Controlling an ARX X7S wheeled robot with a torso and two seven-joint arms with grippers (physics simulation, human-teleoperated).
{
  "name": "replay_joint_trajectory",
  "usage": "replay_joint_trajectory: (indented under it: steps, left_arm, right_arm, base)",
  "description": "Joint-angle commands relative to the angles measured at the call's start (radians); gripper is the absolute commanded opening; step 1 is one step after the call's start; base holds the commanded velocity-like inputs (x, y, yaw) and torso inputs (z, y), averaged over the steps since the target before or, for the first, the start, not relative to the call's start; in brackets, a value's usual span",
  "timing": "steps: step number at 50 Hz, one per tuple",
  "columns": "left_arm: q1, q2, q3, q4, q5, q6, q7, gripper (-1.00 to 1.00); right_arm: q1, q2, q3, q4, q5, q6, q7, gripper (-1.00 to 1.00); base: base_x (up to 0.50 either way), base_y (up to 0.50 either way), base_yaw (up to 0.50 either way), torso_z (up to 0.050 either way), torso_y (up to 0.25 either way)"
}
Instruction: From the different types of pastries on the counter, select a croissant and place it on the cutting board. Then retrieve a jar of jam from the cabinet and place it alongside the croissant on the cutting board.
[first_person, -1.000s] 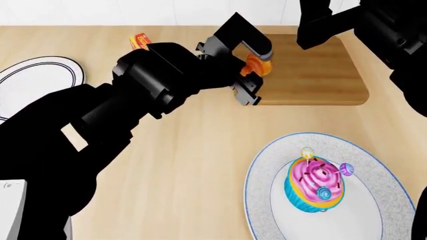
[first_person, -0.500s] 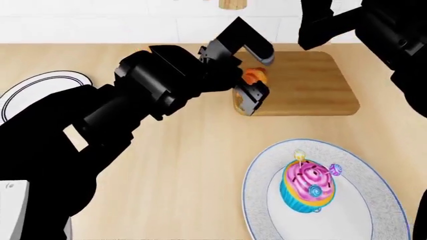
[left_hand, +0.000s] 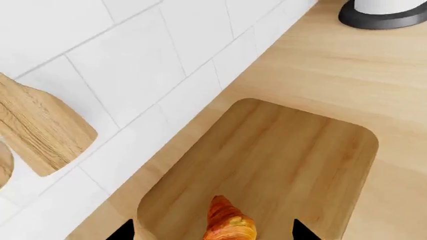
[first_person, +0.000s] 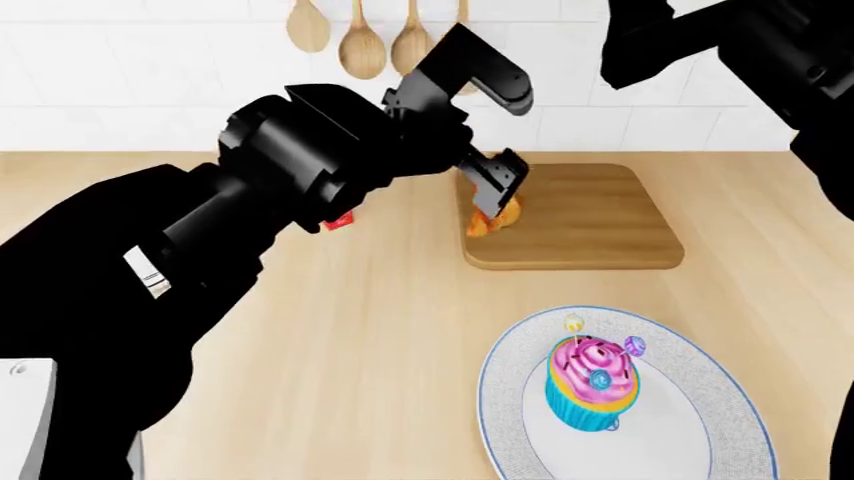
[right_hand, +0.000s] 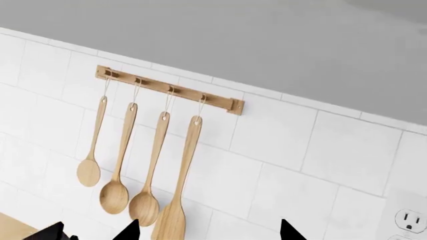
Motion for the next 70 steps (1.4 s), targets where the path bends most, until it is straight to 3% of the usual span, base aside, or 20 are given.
replay_joint_trajectory:
  steps: [1, 7, 21, 35, 49, 70]
  left_arm:
    - [-0.02, 0.0, -0.007, -0.098, -0.028, 0.023, 0.004, 1.0]
    - [-0.033, -0.004, -0.018, -0.162, -0.036, 0.034, 0.016, 1.0]
    - [-0.033, -0.29, -0.043, 0.261, -0.086, -0.043, -0.24, 1.0]
    - [-0.035, -0.437, -0.075, 0.41, -0.118, -0.058, -0.369, 1.0]
    - [-0.012, -0.481, -0.088, 0.418, -0.133, -0.058, -0.398, 1.0]
    - [0.005, -0.532, -0.099, 0.502, -0.142, -0.057, -0.432, 1.0]
  right_arm:
    - [0.011, 0.004, -0.004, 0.002, 0.004, 0.006, 0.004, 1.0]
    - [0.006, 0.009, 0.004, -0.013, 0.013, 0.016, 0.009, 1.0]
    - [0.083, 0.003, 0.079, -0.097, 0.072, 0.094, 0.066, 1.0]
    - [0.167, 0.005, 0.17, -0.184, 0.147, 0.188, 0.124, 1.0]
    - [0.248, -0.036, 0.285, -0.28, 0.291, 0.337, 0.219, 1.0]
    - [0.564, -0.048, 0.065, -0.086, 0.178, 0.193, 0.193, 1.0]
  base:
    - [0.0, 0.0, 0.0, 0.0, 0.0]
    - [0.0, 0.0, 0.0, 0.0, 0.09]
    - [0.0, 0.0, 0.0, 0.0, 0.127]
    - [0.0, 0.0, 0.0, 0.0, 0.0]
    - [0.0, 0.0, 0.0, 0.0, 0.0]
    - [0.0, 0.0, 0.0, 0.0, 0.0]
